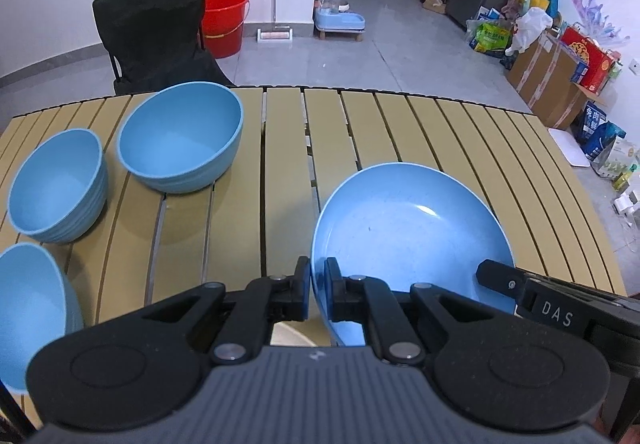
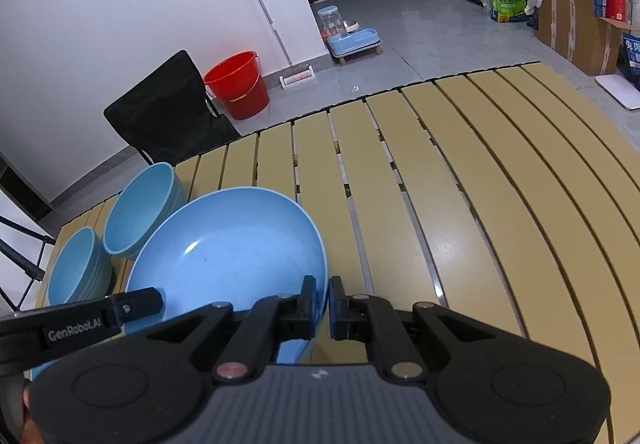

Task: Organize plates and bowls
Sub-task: 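Carry the blue plate with both tools and lower it onto the plate stack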

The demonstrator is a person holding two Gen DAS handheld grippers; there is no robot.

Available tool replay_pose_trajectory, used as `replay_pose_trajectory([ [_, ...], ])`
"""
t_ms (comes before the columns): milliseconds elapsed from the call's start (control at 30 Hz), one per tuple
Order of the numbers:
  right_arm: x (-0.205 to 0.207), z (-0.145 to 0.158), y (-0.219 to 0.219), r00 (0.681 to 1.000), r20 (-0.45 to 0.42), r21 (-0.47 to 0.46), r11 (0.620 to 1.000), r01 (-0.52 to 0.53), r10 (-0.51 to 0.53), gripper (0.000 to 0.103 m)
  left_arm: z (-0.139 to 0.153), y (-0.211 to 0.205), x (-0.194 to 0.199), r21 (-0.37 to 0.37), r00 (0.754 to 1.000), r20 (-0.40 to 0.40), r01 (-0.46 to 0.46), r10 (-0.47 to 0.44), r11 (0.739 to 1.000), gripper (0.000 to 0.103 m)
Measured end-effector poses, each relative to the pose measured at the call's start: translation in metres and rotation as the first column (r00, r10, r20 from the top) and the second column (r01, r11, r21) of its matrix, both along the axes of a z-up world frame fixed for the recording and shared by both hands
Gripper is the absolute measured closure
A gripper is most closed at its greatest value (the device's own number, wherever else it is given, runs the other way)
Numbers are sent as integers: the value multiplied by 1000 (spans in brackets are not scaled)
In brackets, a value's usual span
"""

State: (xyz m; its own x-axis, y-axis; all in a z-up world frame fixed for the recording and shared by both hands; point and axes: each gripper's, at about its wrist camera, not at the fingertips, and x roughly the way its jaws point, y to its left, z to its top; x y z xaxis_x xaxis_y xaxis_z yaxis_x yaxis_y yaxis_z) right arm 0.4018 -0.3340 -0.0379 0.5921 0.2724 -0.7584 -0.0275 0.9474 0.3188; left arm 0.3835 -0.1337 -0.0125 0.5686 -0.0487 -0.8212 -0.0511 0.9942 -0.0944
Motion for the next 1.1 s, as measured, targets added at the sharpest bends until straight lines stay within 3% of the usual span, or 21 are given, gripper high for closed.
replay_pose_trajectory([
  [500, -62, 23, -2, 999, 47, -6, 1000, -16, 16, 97, 19, 1, -61, 8, 1000, 28, -11, 10, 1000, 95],
  [1100, -115, 37, 38, 996, 69, -25, 998, -63, 64, 97, 35, 46, -117, -24, 996, 63, -64, 65, 998, 95],
])
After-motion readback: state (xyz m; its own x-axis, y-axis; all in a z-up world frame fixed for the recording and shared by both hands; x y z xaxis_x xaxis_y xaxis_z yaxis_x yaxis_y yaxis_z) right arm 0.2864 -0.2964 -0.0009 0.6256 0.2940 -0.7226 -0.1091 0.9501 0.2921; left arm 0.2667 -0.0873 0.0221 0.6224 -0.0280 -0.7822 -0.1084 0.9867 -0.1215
